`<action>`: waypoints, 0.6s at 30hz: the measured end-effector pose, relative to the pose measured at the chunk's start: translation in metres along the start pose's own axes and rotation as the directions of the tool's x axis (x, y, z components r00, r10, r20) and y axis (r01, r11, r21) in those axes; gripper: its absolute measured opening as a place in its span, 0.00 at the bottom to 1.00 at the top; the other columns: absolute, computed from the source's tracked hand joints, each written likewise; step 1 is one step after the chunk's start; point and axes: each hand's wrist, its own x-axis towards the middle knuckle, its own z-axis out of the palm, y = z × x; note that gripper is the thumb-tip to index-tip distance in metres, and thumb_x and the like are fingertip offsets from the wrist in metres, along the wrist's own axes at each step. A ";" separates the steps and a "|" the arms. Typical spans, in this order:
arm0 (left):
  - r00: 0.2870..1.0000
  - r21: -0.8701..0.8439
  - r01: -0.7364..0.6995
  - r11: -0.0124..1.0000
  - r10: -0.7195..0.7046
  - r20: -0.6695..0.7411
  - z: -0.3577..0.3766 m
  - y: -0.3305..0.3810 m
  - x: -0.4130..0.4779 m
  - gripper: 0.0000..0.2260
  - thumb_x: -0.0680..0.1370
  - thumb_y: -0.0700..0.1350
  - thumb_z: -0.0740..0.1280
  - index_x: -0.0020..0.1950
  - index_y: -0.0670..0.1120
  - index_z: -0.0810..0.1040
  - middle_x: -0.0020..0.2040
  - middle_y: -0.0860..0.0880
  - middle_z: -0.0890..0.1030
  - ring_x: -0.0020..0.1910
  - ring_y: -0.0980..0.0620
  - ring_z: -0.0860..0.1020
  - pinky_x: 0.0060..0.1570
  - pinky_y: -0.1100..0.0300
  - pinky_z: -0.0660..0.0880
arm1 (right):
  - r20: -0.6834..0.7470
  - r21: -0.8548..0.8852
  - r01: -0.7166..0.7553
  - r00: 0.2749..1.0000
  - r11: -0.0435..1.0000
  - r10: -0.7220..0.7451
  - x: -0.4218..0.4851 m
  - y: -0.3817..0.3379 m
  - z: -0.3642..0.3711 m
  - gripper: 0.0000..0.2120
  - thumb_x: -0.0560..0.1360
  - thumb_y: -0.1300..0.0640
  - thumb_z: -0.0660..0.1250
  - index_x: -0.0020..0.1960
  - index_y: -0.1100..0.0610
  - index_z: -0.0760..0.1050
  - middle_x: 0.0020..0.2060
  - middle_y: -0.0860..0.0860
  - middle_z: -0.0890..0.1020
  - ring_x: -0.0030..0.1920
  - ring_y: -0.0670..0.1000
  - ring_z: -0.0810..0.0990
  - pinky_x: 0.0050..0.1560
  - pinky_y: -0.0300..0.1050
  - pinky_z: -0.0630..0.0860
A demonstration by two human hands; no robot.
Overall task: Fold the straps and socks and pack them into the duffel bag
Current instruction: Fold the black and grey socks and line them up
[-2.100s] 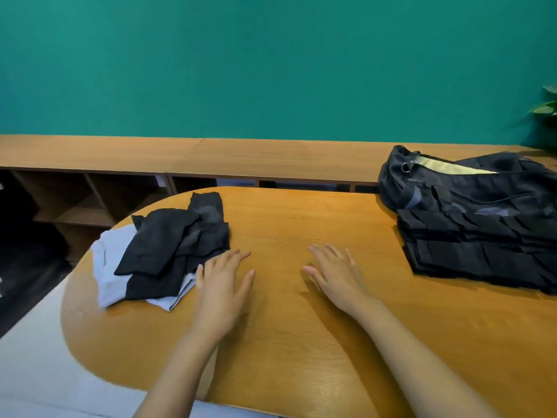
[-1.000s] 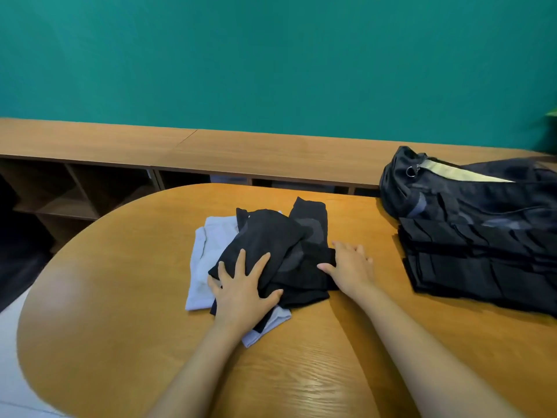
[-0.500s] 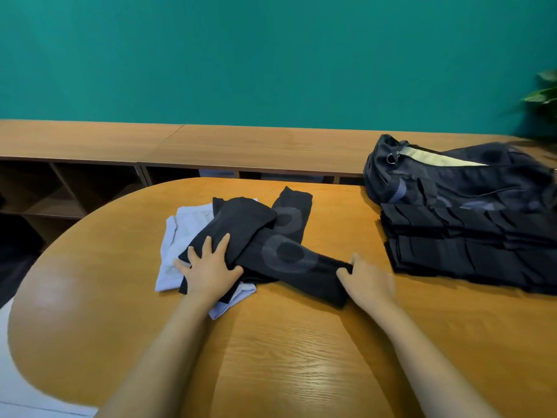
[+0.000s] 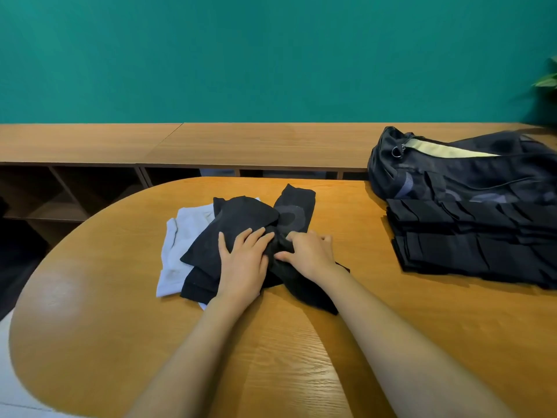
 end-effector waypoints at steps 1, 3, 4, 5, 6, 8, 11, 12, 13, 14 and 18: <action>1.000 -0.023 -0.005 1.000 0.005 -0.014 -0.001 0.000 0.000 0.20 0.81 0.42 0.61 0.73 0.52 0.69 0.71 0.54 0.72 0.74 0.51 0.62 0.74 0.38 0.40 | -0.026 0.059 0.057 0.998 0.997 -0.055 0.001 0.000 -0.002 0.12 0.79 0.42 0.62 0.48 0.51 0.75 0.44 0.48 0.81 0.51 0.52 0.77 0.55 0.52 0.68; 1.000 -0.072 -0.020 0.997 0.018 -0.025 -0.003 -0.001 0.001 0.21 0.80 0.44 0.62 0.74 0.52 0.67 0.69 0.55 0.73 0.74 0.52 0.62 0.74 0.36 0.40 | -0.070 0.322 0.136 0.990 0.937 -0.120 -0.003 0.005 -0.011 0.12 0.80 0.48 0.62 0.42 0.54 0.71 0.38 0.49 0.78 0.41 0.52 0.77 0.44 0.50 0.72; 0.999 -0.077 -0.036 0.996 0.035 -0.015 -0.004 0.000 0.003 0.22 0.80 0.46 0.62 0.75 0.53 0.65 0.69 0.56 0.73 0.75 0.52 0.60 0.73 0.36 0.38 | -0.099 0.486 0.132 0.990 0.864 -0.095 -0.007 0.010 -0.018 0.11 0.80 0.50 0.61 0.43 0.56 0.72 0.38 0.52 0.78 0.40 0.52 0.77 0.42 0.52 0.73; 0.999 -0.066 -0.050 0.997 0.051 0.016 -0.004 0.000 0.004 0.24 0.80 0.50 0.62 0.76 0.54 0.62 0.71 0.57 0.71 0.76 0.52 0.58 0.73 0.36 0.36 | -0.127 0.631 0.113 0.991 0.768 -0.042 -0.011 0.018 -0.026 0.11 0.81 0.52 0.61 0.46 0.58 0.73 0.41 0.54 0.79 0.42 0.53 0.78 0.44 0.53 0.75; 0.996 -0.040 -0.059 0.997 0.061 0.068 -0.003 0.000 0.006 0.25 0.81 0.54 0.60 0.77 0.56 0.58 0.73 0.58 0.68 0.76 0.52 0.56 0.72 0.36 0.34 | -0.150 0.740 0.093 0.988 0.666 0.028 -0.017 0.027 -0.034 0.10 0.81 0.53 0.60 0.51 0.59 0.75 0.45 0.55 0.80 0.45 0.53 0.79 0.46 0.51 0.77; 0.982 0.060 -0.064 0.996 0.053 0.179 0.004 -0.003 0.010 0.27 0.81 0.60 0.55 0.78 0.58 0.54 0.76 0.58 0.61 0.78 0.50 0.51 0.70 0.34 0.33 | -0.171 0.852 0.046 0.966 0.522 0.193 -0.034 0.049 -0.040 0.09 0.82 0.54 0.60 0.55 0.57 0.75 0.49 0.52 0.81 0.48 0.48 0.80 0.46 0.41 0.78; 0.955 0.222 -0.035 0.974 -0.033 0.295 0.016 -0.009 0.011 0.24 0.82 0.59 0.52 0.78 0.57 0.57 0.79 0.56 0.56 0.78 0.49 0.46 0.68 0.29 0.37 | 0.025 0.831 -0.201 0.945 0.519 0.326 -0.058 0.081 -0.027 0.11 0.80 0.50 0.63 0.57 0.57 0.72 0.52 0.53 0.80 0.48 0.47 0.79 0.45 0.39 0.77; 0.951 0.242 -0.021 0.970 -0.055 0.304 0.016 -0.009 0.011 0.23 0.83 0.58 0.51 0.78 0.57 0.57 0.79 0.56 0.55 0.79 0.48 0.45 0.68 0.29 0.37 | 0.116 0.785 -0.289 0.938 0.548 0.327 -0.064 0.088 -0.020 0.15 0.79 0.47 0.65 0.58 0.57 0.71 0.54 0.54 0.79 0.50 0.48 0.79 0.48 0.44 0.78; 0.953 0.242 -0.004 0.970 -0.069 0.295 0.016 -0.008 0.010 0.22 0.83 0.57 0.52 0.78 0.56 0.58 0.79 0.55 0.55 0.79 0.47 0.44 0.68 0.28 0.37 | 0.164 0.749 -0.331 0.932 0.573 0.324 -0.070 0.093 -0.014 0.18 0.78 0.45 0.65 0.61 0.56 0.69 0.56 0.53 0.79 0.52 0.49 0.79 0.50 0.47 0.78; 0.959 0.224 0.015 0.974 -0.077 0.271 0.015 -0.004 0.010 0.22 0.83 0.55 0.53 0.77 0.56 0.60 0.79 0.54 0.55 0.79 0.46 0.45 0.68 0.29 0.37 | 0.162 0.729 -0.336 0.931 0.596 0.326 -0.075 0.095 -0.013 0.21 0.78 0.45 0.65 0.65 0.55 0.68 0.59 0.52 0.78 0.55 0.50 0.78 0.52 0.47 0.78; 0.993 -0.046 0.005 0.999 0.001 0.120 0.006 0.033 -0.011 0.18 0.82 0.51 0.58 0.73 0.55 0.69 0.76 0.55 0.63 0.77 0.51 0.53 0.72 0.38 0.36 | 0.003 0.591 -0.298 0.930 0.749 0.367 -0.095 0.098 -0.017 0.30 0.79 0.50 0.66 0.76 0.53 0.58 0.70 0.52 0.70 0.66 0.54 0.72 0.59 0.46 0.72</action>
